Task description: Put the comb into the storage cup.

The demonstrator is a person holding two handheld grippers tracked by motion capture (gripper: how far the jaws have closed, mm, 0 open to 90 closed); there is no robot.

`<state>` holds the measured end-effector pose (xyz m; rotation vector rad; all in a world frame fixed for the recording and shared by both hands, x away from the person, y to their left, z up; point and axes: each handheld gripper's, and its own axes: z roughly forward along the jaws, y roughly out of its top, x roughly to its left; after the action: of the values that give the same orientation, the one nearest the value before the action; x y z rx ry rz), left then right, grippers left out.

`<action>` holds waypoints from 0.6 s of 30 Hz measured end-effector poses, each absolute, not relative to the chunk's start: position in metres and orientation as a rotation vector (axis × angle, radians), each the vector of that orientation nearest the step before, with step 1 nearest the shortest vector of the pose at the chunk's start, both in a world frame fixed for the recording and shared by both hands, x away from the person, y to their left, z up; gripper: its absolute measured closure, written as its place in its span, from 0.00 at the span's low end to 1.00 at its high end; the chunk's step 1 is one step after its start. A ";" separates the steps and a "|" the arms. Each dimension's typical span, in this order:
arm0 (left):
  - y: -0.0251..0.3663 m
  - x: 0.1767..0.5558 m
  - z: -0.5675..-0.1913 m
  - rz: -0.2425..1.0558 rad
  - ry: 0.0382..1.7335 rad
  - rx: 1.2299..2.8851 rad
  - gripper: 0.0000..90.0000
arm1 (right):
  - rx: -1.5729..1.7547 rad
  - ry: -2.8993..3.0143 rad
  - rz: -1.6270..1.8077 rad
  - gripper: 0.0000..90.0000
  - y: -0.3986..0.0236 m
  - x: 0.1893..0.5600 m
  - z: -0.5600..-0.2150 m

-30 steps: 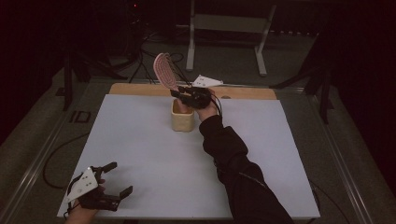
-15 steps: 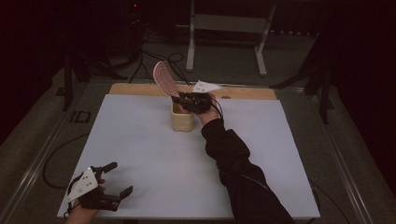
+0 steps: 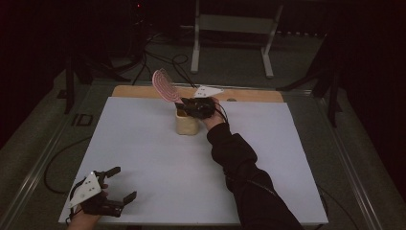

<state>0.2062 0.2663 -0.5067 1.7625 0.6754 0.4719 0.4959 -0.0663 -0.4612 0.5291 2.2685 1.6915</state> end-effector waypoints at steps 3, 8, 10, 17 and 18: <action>0.266 0.206 -0.507 0.473 0.675 1.764 0.00 | 0.536 2.271 1.682 0.72 -0.066 0.495 -0.462; 0.266 0.206 -0.507 0.474 0.673 1.764 0.00 | 0.540 2.261 1.635 0.38 -0.066 0.492 -0.460; 0.266 0.206 -0.507 0.475 0.674 1.763 0.00 | 0.540 2.250 1.641 0.34 -0.068 0.491 -0.459; 0.266 0.206 -0.507 0.476 0.675 1.764 0.00 | 0.551 2.232 1.656 0.15 -0.077 0.488 -0.449; 0.266 0.206 -0.507 0.476 0.675 1.765 0.00 | 0.557 2.233 1.649 0.15 -0.078 0.488 -0.449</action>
<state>0.2062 0.2656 -0.5066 1.7652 0.6746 0.4764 0.4877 -0.0780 -0.4485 0.5568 2.2328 1.6495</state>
